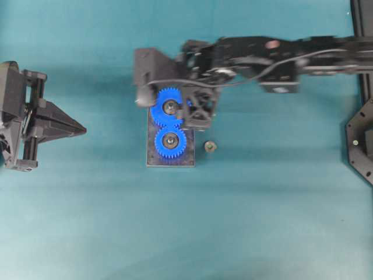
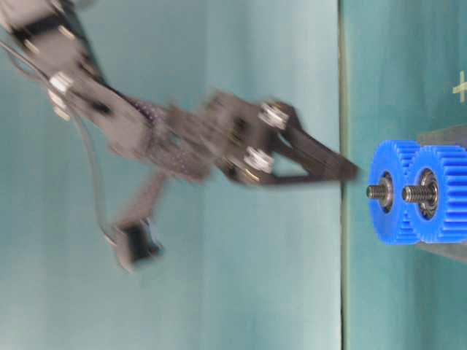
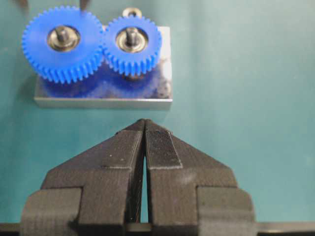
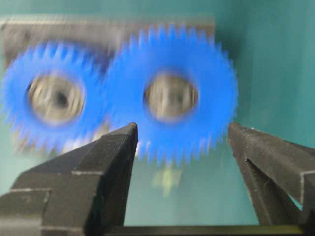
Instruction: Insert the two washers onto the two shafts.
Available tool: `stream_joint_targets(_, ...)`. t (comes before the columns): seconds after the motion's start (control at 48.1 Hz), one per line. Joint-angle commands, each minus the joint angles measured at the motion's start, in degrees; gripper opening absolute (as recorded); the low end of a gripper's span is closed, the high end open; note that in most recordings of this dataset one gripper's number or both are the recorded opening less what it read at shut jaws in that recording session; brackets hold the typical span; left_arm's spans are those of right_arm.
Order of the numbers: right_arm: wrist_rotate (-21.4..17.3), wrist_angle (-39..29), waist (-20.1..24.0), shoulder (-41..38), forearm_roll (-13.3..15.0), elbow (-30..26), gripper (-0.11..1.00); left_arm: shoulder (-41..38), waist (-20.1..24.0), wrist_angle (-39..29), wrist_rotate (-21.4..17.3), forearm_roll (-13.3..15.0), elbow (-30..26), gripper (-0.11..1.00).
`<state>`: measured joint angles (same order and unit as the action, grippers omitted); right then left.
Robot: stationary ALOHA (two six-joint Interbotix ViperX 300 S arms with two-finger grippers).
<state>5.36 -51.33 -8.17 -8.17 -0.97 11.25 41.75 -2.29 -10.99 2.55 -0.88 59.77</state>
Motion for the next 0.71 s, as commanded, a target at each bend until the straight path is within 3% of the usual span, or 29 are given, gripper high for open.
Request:
stream_joint_targets(0.0,-2.7,-1.3,1.2,5.4,-0.5,2.5,0.80,0.0,0.0,0.5,0.1,-0.2,-1.6,0.01)
stream_joint_targets(0.146,-3.6,0.4,4.0,9.2,-1.3,9.0,0.80,-0.1,-0.1,0.5,0.1,-0.2,-1.3,0.01)
stream_joint_targets(0.353,-4.7,9.8,6.3,9.3,-6.8,16.5,0.80,-0.1,-0.1,0.8,0.1,-0.2,-1.6,0.01)
stream_joint_targets(0.541,-5.7,19.0,6.2,7.6,-7.1,20.1,0.79,-0.1,-0.1,0.8,0.1,-0.2,-1.6,0.00)
stream_joint_targets(0.686,-5.6,21.9,6.6,4.7,-7.1,21.4,0.79,-0.1,-0.1,0.8,0.1,-0.2,-1.8,0.00)
